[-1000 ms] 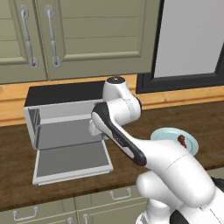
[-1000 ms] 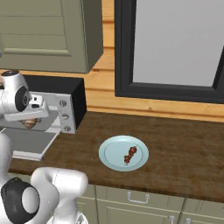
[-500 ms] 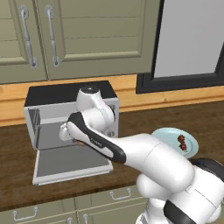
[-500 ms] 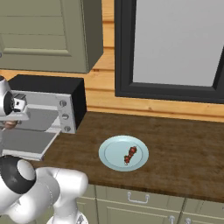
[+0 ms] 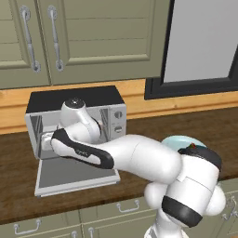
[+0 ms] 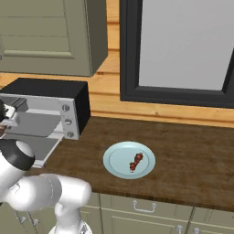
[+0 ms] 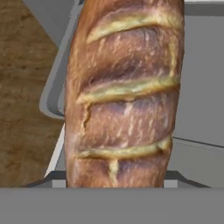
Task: Pick up the kebab skewer and baguette bread, and place them inside the toaster oven. Close the toaster oven door and start by setting the timer.
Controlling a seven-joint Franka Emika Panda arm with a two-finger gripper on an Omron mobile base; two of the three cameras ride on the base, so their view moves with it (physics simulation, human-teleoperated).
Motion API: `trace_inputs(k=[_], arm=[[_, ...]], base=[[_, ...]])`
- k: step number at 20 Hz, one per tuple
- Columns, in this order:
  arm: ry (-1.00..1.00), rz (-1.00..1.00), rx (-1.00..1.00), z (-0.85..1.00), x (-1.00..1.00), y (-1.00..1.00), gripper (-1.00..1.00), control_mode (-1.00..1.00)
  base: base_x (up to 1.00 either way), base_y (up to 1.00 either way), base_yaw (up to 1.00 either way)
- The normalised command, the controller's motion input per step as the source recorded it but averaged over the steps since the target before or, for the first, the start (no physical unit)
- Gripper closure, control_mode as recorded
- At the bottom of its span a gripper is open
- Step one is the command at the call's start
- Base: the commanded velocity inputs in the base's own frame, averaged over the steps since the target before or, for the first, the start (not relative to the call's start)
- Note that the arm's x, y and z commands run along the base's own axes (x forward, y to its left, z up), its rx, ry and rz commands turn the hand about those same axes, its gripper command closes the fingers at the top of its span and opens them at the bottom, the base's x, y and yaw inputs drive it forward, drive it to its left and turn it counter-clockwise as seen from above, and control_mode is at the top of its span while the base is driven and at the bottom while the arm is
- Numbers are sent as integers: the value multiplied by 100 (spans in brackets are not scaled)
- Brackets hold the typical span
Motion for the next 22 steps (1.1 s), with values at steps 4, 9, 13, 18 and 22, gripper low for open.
trace_inputs(k=[4,9,13,18,22], arm=[[12,-7,6,-22,1,27,100,-100],[5,-4,1,-20,5,14,100,-100],[0,0,0,-4,13,0,100,-100],[2,0,0,-14,32,0,100,-100],[1,0,0,-7,33,0,100,-100]], base=[[0,0,0],[0,0,0],[0,0,0],[0,0,0],[0,0,0]])
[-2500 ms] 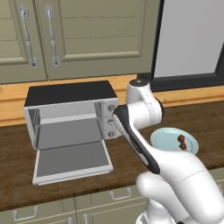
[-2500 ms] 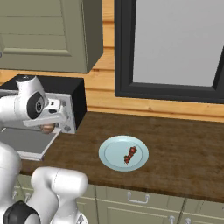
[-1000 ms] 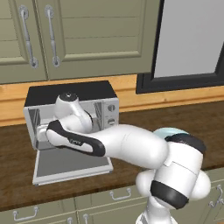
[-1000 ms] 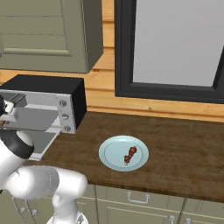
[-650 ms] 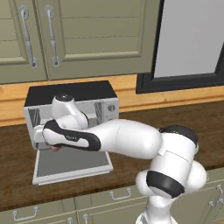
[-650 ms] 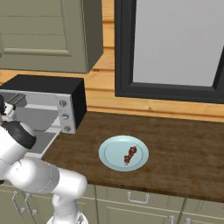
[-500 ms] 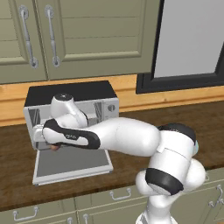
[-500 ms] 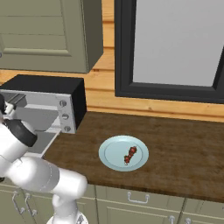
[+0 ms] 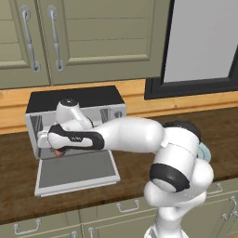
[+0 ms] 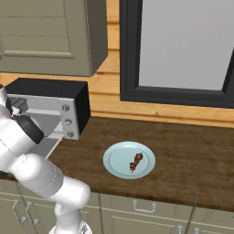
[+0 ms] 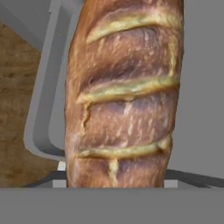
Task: Pick up the kebab skewer and baguette bread, and place them inside the toaster oven. Close the toaster oven door and start by setting the timer.
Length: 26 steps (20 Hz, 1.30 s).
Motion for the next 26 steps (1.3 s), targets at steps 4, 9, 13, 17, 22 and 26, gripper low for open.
trace_inputs(k=[4,9,13,17,22,26], arm=[[2,0,0,-11,33,0,100,-100],[2,0,-3,-16,39,0,100,-100],[0,0,-9,-10,44,0,100,-100],[0,0,-8,-3,32,0,100,-100],[0,0,-6,-21,1,0,-100,-100],[0,-1,-6,-31,-7,-2,-100,-100]], base=[[0,0,0],[0,0,0],[0,0,0],[0,0,0],[0,0,0],[0,0,0]])
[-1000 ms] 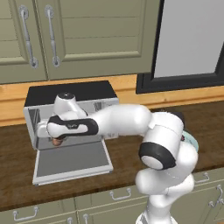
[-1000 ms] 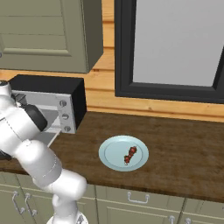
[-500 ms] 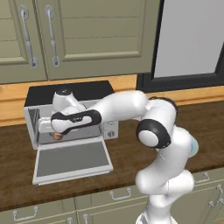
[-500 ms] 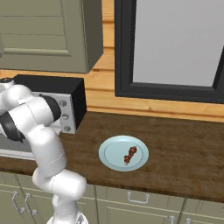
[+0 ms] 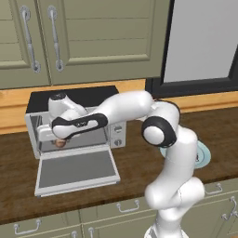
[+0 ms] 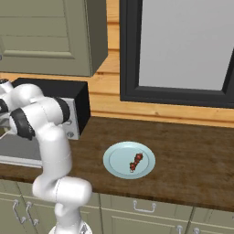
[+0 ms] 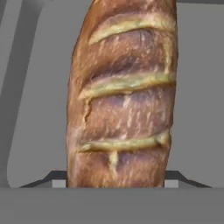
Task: Pick up the kebab skewer and baguette bread, and place them inside the toaster oven. Close the toaster oven door and start by setting the timer.
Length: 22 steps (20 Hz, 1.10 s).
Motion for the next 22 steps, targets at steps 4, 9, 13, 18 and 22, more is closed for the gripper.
trace_inputs(k=[4,9,13,18,22], arm=[[0,-1,-4,-29,-30,-10,-100,-100],[0,-1,-1,-28,-59,-17,-100,-100],[0,-1,0,-2,-19,-37,-100,-100],[0,0,0,31,-20,-39,-100,-100],[-3,0,0,98,-4,-34,-100,-100]], base=[[0,0,0],[0,0,0],[0,0,0],[0,0,0],[0,0,0]])
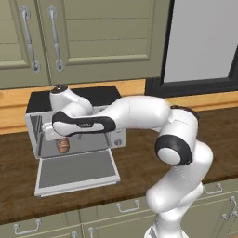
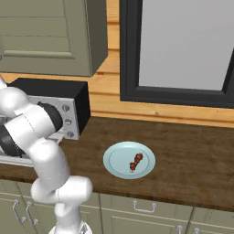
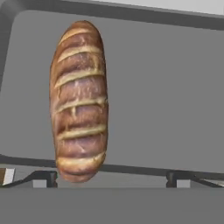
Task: Pick up the kebab skewer and baguette bread, and place them inside the toaster oven. Close the toaster oven door and start by setting the timer.
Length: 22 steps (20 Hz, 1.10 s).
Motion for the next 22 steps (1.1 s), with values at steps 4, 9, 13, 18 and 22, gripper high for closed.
trace_inputs(k=[4,9,13,18,22], arm=[[0,0,0,67,-36,-47,-100,-100],[0,-7,0,17,-86,-86,-100,-100],[-1,-10,0,0,-100,-97,-100,-100],[-1,-17,3,1,-75,-100,-100,-100],[0,-17,6,0,-44,-100,-100,-100]], base=[[0,0,0],[0,0,0],[0,0,0],[0,0,0],[0,0,0]])
